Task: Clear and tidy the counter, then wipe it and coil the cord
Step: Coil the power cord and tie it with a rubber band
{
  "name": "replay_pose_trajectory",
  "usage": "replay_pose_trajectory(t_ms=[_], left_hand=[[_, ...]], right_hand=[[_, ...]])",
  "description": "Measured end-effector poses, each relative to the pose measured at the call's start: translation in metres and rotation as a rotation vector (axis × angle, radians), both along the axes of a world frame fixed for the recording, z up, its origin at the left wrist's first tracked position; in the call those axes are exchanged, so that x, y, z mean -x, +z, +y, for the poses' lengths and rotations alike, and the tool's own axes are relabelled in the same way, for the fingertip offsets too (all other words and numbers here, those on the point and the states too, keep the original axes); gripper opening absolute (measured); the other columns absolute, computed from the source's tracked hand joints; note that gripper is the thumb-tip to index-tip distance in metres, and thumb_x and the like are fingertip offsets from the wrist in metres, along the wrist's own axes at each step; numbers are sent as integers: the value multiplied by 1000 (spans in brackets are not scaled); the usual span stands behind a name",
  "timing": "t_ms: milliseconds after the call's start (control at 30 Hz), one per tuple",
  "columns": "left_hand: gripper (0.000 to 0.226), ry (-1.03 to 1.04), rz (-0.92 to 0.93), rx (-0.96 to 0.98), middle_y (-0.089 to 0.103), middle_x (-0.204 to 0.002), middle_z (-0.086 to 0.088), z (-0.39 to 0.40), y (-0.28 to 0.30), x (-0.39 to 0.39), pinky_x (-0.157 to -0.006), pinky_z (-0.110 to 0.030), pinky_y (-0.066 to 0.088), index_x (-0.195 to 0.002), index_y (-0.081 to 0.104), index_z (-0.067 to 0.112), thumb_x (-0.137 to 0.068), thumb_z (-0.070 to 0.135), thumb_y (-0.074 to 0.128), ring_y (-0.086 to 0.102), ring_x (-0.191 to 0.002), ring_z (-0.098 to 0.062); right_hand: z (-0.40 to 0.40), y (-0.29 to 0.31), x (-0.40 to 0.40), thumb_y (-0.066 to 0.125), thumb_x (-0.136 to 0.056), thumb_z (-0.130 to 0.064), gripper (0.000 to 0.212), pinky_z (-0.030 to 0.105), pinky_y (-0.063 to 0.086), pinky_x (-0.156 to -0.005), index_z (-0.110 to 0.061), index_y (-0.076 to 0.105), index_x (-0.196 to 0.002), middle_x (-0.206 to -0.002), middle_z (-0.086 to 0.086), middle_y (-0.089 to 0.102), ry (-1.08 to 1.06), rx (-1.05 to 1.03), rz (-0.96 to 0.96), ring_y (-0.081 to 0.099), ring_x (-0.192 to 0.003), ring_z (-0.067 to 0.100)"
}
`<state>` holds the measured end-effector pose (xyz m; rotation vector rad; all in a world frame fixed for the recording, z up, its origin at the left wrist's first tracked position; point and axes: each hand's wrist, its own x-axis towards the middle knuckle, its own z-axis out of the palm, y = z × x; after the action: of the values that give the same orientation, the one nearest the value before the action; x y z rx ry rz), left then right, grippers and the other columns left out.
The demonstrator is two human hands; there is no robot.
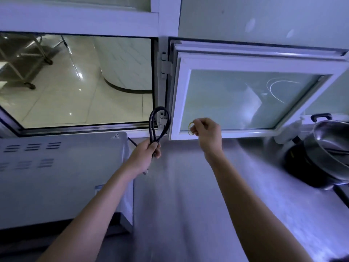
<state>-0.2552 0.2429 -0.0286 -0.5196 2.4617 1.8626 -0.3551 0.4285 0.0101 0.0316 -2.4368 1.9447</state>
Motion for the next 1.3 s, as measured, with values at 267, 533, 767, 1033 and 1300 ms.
replay_pose_trajectory(t_ms=[267,533,767,1033,1300], left_hand=[[23,6,-29,160,64,-82,2,11,-29,-9,-37,-22,37,-97,60,16,-107,24,40,45,-43,3],[24,6,-56,177,66,-84,5,16,-46,-7,-58,-30,42,-102,61,14,-107,23,40,52,-51,10],[24,-5,-53,186,68,-81,9,11,-57,-4,-50,-12,43,-93,61,22,-107,25,41,61,-78,-6],[24,-32,-70,205,69,-78,14,7,-64,-4,-53,-15,44,-95,62,26,-106,28,41,60,-78,-17],[24,-34,-102,227,71,-87,9,9,-64,-6,-61,-26,44,-97,63,24,-105,30,42,59,-81,-19]], right_hand=[[25,-82,-53,52,-102,-13,27,32,55,-78,-5,64,-79,-75,12,66,-1,429,-369,60,-73,23],[36,-107,-66,49,-99,0,16,32,55,-81,-10,60,-96,-89,8,70,3,845,-646,70,-82,21],[40,-112,-70,57,-89,11,24,36,53,-87,-14,55,-91,-97,10,70,87,932,-611,69,-84,22],[37,-106,-76,54,-92,11,21,33,55,-80,-10,54,-92,-99,13,67,114,1032,-556,66,-77,24],[38,-95,-76,53,-92,10,22,35,53,-88,-9,52,-104,-103,13,67,126,1158,-533,66,-83,25]])
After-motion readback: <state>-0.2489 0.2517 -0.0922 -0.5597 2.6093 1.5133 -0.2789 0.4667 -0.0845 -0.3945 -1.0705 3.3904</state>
